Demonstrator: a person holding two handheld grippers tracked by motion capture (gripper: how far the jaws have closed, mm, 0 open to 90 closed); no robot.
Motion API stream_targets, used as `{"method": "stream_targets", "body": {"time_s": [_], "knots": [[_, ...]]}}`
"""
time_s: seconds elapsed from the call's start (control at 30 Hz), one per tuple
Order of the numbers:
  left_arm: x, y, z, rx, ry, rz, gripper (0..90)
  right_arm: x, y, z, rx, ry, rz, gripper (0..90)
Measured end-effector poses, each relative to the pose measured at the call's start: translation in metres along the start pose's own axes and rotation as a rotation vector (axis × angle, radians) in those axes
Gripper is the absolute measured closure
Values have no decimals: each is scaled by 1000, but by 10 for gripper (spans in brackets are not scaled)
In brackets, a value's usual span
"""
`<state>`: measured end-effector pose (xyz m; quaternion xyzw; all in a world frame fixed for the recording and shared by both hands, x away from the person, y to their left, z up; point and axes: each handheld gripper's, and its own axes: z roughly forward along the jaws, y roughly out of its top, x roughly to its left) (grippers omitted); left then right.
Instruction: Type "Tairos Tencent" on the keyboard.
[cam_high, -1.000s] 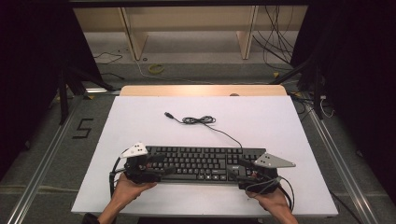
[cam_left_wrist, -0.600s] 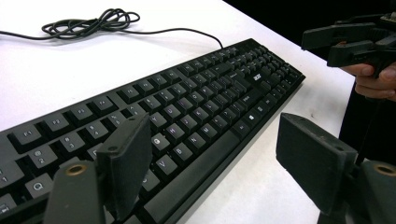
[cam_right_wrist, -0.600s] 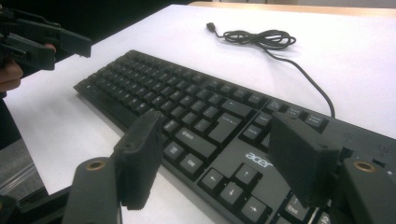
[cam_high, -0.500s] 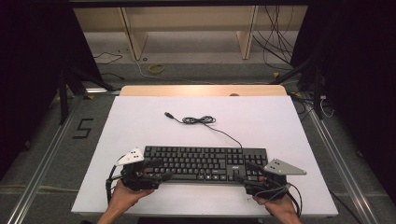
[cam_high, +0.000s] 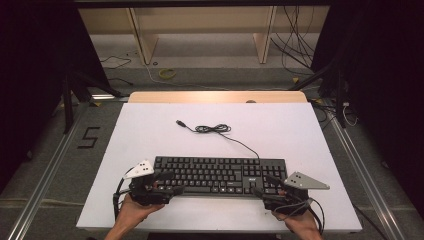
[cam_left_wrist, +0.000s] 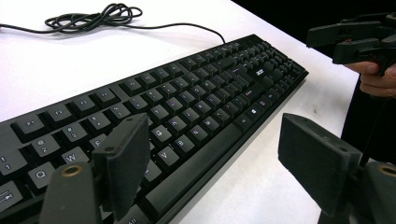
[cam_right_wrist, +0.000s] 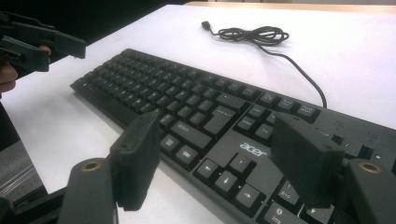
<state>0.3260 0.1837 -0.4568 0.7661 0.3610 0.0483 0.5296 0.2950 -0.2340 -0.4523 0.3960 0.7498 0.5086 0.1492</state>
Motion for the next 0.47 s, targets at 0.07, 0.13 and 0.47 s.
{"method": "stream_targets", "body": {"time_s": [0.07, 0.13, 0.47], "knots": [[0, 0, 0, 0, 1, -1, 251, 0, 0, 0, 1, 1, 0, 340], [0, 0, 1, -1, 1, -2, 251, 0, 0, 1, 2, 1, -1, 340], [0, 0, 1, 0, 4, 1, 250, 0, 0, 1, 1, 0, -1, 340]]}}
